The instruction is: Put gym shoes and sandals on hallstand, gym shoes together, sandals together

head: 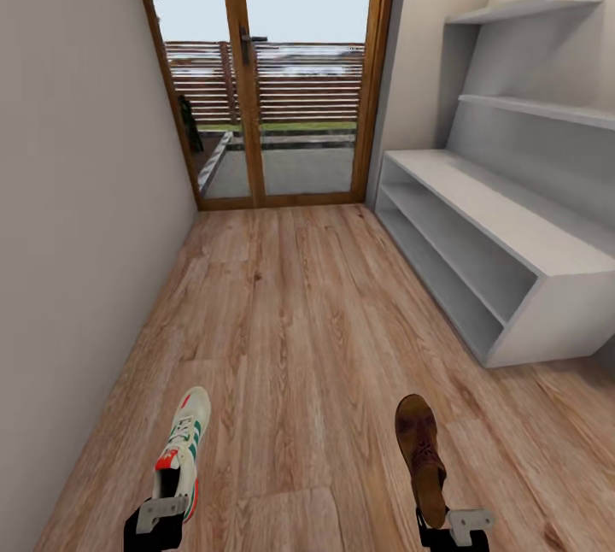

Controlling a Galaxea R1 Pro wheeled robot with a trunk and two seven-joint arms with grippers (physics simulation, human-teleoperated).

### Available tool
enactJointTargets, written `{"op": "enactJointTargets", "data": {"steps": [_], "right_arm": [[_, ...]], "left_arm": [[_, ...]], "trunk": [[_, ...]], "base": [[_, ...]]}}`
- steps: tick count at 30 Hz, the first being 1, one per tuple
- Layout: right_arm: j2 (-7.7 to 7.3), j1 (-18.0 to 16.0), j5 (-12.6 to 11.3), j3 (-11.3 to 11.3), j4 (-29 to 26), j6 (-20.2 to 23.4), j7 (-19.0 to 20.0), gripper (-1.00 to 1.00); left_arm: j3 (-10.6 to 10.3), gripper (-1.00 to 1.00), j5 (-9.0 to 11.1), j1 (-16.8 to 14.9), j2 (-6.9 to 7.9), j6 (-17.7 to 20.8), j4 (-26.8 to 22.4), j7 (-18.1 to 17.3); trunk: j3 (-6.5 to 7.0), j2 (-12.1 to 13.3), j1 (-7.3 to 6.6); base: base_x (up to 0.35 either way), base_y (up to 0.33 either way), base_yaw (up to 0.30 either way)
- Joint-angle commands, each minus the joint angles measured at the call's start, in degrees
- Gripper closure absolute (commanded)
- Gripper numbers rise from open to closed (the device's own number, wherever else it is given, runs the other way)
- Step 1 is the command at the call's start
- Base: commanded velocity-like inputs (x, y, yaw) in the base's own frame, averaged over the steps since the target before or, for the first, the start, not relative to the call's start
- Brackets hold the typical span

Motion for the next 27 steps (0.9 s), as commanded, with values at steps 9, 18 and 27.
{"op": "enactJointTargets", "data": {"steps": [9, 18, 27], "right_arm": [[0.04, -0.03, 0.36, -0.29, 0.04, -0.17, -0.08, 1.0], [-0.04, -0.03, 0.4, -0.35, 0.05, -0.17, 0.0, 1.0], [-0.05, -0.03, 0.42, -0.34, 0.04, -0.17, -0.01, 1.0]], "left_arm": [[0.21, 1.0, 0.58, -0.03, -0.01, -0.07, 0.05, -0.69], [0.2, 1.0, 0.52, -0.03, -0.01, -0.07, 0.05, -0.69], [0.18, 1.0, 0.5, -0.03, -0.01, -0.07, 0.05, -0.69]], "trunk": [[0.65, -0.01, 0.03], [0.73, -0.01, 0.03], [0.73, -0.01, 0.03]], "base": [[0.334, 0.0, 0.0], [0.335, 0.0, 0.0], [0.335, 0.0, 0.0]]}}
